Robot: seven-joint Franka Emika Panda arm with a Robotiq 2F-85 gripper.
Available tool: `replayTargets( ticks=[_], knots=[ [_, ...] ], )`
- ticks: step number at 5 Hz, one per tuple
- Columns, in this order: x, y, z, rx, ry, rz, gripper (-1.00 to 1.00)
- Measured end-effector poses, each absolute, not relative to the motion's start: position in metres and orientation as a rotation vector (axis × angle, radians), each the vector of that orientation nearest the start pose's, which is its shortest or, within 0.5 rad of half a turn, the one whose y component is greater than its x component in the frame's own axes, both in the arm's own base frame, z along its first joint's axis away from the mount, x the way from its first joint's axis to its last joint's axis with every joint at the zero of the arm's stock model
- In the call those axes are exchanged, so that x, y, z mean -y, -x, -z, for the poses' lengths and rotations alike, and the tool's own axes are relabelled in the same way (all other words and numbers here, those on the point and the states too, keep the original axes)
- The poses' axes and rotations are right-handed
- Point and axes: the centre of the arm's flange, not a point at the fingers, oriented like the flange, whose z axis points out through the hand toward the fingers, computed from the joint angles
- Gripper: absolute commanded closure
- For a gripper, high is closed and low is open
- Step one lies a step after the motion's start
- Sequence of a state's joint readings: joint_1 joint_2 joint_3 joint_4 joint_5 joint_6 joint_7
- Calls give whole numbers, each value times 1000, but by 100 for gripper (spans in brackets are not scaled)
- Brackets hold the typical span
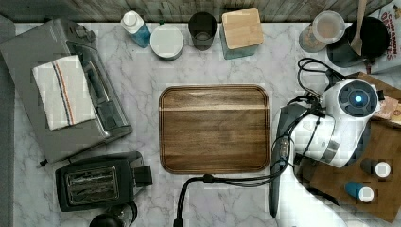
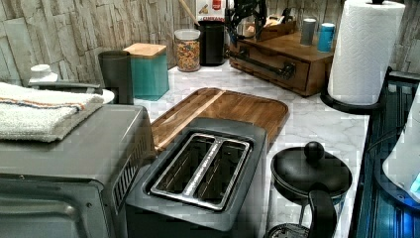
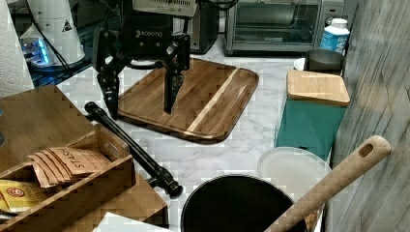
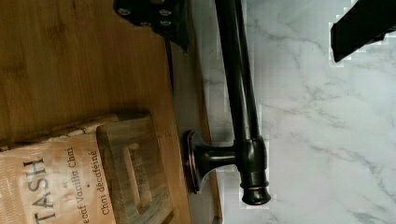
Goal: Open the drawer.
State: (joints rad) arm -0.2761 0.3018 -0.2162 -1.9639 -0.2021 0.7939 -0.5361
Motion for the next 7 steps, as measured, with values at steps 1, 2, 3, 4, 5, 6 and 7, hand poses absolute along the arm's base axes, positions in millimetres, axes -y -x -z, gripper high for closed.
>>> replayTargets(
  ticks=[1,2,3,4,5,6,7],
  knots=[
    [288,-544,-319,-974,3215,106,-100],
    [285,-544,-296,-961,3219,41,-100],
    [285,-541,-267,-947,3225,-42,-100],
    [288,-539,-238,-870,3247,-68,-100],
    [290,-534,-221,-851,3245,-92,-100],
    [285,-531,-221,-841,3241,-84,-100],
    [280,-535,-229,-831,3239,18,-100]
  ],
)
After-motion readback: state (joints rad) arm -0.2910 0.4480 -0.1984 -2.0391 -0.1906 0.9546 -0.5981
